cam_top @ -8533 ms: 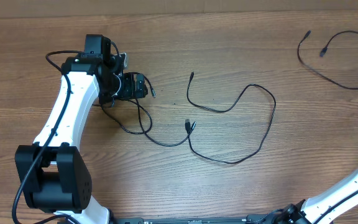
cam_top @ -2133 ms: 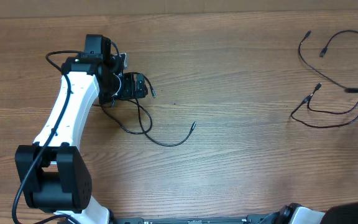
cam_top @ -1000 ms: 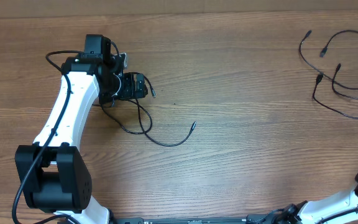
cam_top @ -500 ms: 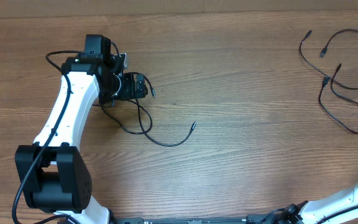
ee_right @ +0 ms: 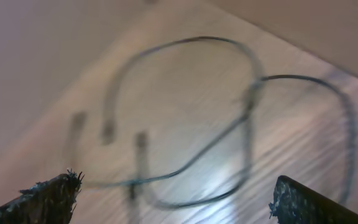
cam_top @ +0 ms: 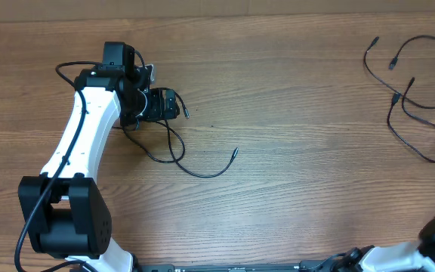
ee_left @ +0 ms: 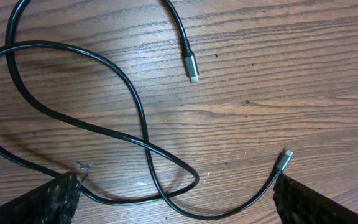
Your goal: Untangle cables
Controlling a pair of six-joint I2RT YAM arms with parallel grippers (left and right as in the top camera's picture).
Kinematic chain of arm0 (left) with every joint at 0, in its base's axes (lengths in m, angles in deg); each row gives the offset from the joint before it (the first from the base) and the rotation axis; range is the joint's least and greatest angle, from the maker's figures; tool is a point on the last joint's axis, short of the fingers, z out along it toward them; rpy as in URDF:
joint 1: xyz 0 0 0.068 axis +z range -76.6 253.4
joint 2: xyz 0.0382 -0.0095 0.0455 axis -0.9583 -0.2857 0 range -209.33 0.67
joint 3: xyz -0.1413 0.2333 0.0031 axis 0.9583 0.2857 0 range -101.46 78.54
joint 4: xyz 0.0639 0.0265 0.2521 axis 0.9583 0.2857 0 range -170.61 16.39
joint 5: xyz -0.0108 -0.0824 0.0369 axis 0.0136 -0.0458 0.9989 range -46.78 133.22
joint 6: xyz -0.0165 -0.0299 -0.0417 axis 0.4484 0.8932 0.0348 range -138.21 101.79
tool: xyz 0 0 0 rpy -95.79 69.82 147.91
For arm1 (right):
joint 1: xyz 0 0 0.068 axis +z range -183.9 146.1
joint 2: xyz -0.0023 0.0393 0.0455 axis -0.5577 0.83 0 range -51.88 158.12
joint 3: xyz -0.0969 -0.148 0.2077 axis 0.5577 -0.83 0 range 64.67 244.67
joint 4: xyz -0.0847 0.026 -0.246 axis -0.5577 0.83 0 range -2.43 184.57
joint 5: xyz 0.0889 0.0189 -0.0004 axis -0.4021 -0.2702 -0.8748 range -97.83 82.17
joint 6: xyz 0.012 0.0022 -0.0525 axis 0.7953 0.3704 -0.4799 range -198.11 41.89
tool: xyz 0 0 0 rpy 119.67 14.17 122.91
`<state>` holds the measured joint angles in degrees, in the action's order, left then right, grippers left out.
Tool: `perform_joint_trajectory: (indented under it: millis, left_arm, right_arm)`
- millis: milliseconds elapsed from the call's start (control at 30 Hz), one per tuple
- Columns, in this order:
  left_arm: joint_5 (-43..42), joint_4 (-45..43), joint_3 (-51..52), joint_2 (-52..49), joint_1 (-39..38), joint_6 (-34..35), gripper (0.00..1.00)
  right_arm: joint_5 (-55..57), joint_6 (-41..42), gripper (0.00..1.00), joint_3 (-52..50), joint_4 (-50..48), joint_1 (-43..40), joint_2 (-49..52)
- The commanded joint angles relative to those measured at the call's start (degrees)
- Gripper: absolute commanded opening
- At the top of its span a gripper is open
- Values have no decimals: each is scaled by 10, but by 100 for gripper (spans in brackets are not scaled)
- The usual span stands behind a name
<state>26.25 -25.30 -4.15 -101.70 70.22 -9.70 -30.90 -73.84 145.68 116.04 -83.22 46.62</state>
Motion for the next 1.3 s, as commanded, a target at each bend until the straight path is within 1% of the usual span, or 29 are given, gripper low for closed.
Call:
perform_joint_trajectory:
  millis: [0,100,233,267,400,500,733,933,1000,1033,1167,1200,1267]
  left_arm:
    - [-4,-1,0,-5,0,-12,100]
    - [-4,-1,1,-5,0,-12,100]
    - [-4,-1,0,-5,0,-12,100]
    - [-4,-1,1,-5,0,-13,100]
    - [-4,-1,1,-5,0,-13,99]
    - [-4,-1,0,-5,0,-12,100]
    - [-4,-1,0,-5,0,-13,99]
    - [-4,-1,0,-5,0,-12,100]
    - [-5,-1,0,-5,0,-12,100]
    - [15,-5,1,-5,0,-20,100]
    - [107,-8,1,-5,7,-14,100]
    - [161,-1,0,-5,20,26,99]
    - [180,4,0,-5,44,59,99]
  right_arm:
    - [-63,-3,100,2,37,26,-50]
    - [-26,-3,100,2,105,71,-81]
    - [-4,-3,100,2,181,142,-98]
    - [2,-3,100,2,216,186,-99]
    - [8,-3,100,2,269,284,-99]
    - [13,-2,100,2,288,365,-99]
    - [66,34,100,2,306,541,-98]
    - [89,35,100,2,299,660,-98]
    - [113,52,100,2,297,688,-98]
    - [130,69,100,2,298,712,-98]
    - [130,93,100,2,298,744,-98]
    - [129,97,100,2,298,757,-98]
    - [130,97,100,2,297,774,-98]
